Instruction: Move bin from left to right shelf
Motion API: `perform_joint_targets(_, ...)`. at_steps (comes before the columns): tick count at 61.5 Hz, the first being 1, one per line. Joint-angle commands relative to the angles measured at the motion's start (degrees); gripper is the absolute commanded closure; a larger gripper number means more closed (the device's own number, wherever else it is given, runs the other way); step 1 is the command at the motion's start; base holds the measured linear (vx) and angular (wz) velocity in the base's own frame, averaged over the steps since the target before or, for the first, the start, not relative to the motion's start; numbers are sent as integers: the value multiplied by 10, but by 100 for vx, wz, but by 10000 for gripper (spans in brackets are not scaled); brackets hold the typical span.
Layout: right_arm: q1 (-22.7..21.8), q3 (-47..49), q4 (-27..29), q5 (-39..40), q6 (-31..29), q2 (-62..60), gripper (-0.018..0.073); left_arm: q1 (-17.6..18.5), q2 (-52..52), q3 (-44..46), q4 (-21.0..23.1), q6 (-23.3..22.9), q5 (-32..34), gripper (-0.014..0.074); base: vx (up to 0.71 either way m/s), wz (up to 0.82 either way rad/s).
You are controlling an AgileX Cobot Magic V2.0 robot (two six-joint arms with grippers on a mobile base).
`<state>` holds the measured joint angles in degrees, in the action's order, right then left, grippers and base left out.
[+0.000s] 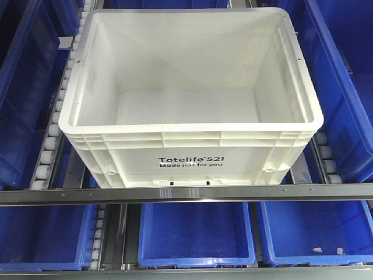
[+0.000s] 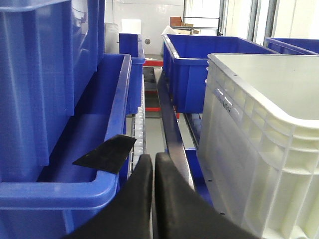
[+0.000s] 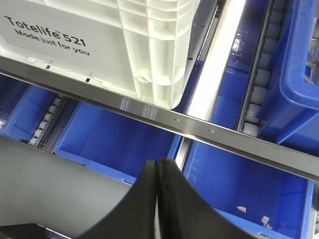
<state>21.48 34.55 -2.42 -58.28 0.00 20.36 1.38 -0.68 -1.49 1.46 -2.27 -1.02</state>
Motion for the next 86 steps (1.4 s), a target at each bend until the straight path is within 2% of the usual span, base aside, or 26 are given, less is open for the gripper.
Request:
perform_joint_targets(1, -4, 14, -3, 31, 0, 6, 567, 0, -8, 10, 6, -4, 41, 606, 0, 0)
perform_joint_targets(26, -4, 11, -7, 41, -8, -2, 567, 0, -8, 10, 6, -4, 41, 605, 0, 0)
perform_joint_targets(30, -21, -8, -7, 103, -8, -21, 567, 0, -7, 10, 6, -4, 41, 605, 0, 0)
perform_joint_targets(40, -115, -123, -4, 329, -8, -89, 567, 0, -7, 10, 6, -4, 41, 605, 0, 0)
perform_joint_targets(47, -172, -197, 4, 414, 0, -134, 567, 0, -7, 10, 6, -4, 41, 605, 0, 0)
perform_joint_targets(54, -224, -260, 12, 467, 14, -164, 567, 0, -7, 10, 6, -4, 41, 605, 0, 0)
perform_joint_targets(60, -257, -312, 12, 530, 31, -187, 567, 0, -7, 10, 6, -4, 41, 605, 0, 0)
perform_joint_targets(69, -262, -374, 12, 626, 33, -218, 567, 0, -7, 10, 6, -4, 41, 605, 0, 0)
perform_joint_targets(86, -261, -371, 12, 630, 33, -217, 567, 0, -7, 10, 6, -4, 41, 605, 0, 0)
